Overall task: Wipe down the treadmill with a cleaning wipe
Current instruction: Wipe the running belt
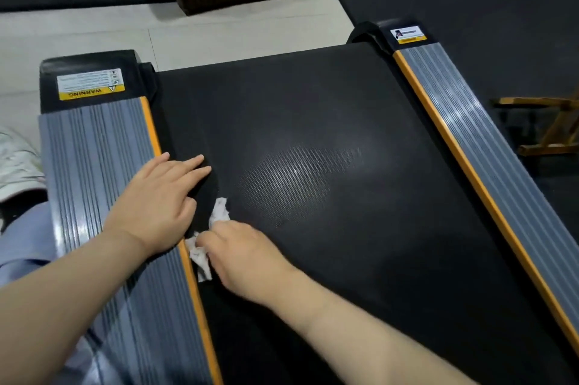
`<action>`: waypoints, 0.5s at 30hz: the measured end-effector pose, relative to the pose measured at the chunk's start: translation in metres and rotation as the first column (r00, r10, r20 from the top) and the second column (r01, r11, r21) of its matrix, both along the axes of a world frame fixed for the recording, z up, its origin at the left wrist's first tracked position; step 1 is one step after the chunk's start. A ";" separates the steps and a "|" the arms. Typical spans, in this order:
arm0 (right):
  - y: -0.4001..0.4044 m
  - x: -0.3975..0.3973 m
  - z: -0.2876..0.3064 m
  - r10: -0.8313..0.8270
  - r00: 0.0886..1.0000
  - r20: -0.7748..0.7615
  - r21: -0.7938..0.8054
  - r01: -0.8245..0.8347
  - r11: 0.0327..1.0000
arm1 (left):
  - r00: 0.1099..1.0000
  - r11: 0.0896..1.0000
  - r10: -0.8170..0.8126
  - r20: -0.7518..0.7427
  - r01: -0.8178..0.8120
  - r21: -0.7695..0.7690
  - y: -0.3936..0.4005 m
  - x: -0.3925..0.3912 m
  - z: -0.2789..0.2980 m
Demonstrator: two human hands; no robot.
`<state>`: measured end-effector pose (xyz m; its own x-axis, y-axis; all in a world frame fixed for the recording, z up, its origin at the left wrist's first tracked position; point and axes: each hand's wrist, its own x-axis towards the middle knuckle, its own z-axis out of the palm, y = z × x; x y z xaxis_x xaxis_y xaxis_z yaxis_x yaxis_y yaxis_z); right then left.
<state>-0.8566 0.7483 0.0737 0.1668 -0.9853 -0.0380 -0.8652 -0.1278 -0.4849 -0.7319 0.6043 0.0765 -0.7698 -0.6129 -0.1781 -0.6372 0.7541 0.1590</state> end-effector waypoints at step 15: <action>0.049 -0.294 -0.008 -0.987 0.103 -0.125 -0.185 0.975 0.126 | 1.000 1.000 -0.002 -0.025 0.001 -0.017 0.002 -0.001 0.003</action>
<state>-1.1508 0.7974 0.0662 -0.9506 -0.2844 0.1241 -0.3101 0.8875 -0.3409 -0.7332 0.6058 0.0799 -0.7749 -0.6144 -0.1484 -0.6319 0.7578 0.1624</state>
